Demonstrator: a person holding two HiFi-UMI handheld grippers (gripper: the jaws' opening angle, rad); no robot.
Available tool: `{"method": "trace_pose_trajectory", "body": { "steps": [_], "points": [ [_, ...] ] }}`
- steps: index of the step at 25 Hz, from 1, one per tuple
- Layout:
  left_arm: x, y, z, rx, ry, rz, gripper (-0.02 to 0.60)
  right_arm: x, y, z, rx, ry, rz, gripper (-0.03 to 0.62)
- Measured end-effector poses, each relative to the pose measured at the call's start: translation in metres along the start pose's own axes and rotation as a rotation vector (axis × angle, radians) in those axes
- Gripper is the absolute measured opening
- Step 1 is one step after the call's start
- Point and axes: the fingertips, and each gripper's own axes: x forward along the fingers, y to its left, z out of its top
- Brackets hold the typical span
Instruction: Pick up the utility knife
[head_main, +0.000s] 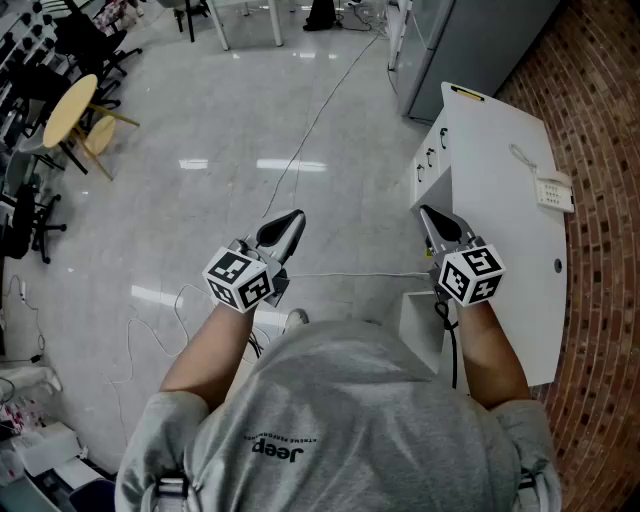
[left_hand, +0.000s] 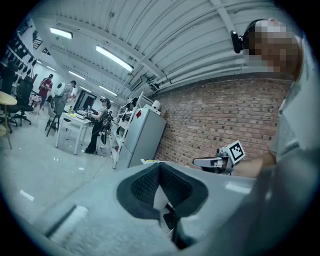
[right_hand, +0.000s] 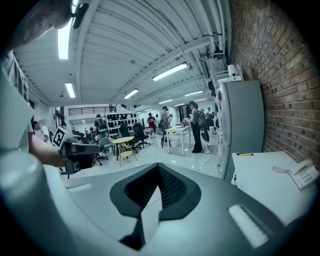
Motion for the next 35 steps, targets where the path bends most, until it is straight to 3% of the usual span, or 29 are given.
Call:
{"method": "trace_pose_trajectory", "body": {
  "steps": [19,35],
  "points": [
    [0.012,-0.003,0.004,0.009,-0.005,-0.004,-0.002,0.0,-0.007,0.011,-0.01,-0.023,0.003,0.009],
    [0.079,-0.056,0.014,0.054,-0.021,0.028,-0.002,-0.031,-0.069,0.012,-0.03,-0.033,0.051,0.009]
  ]
}}
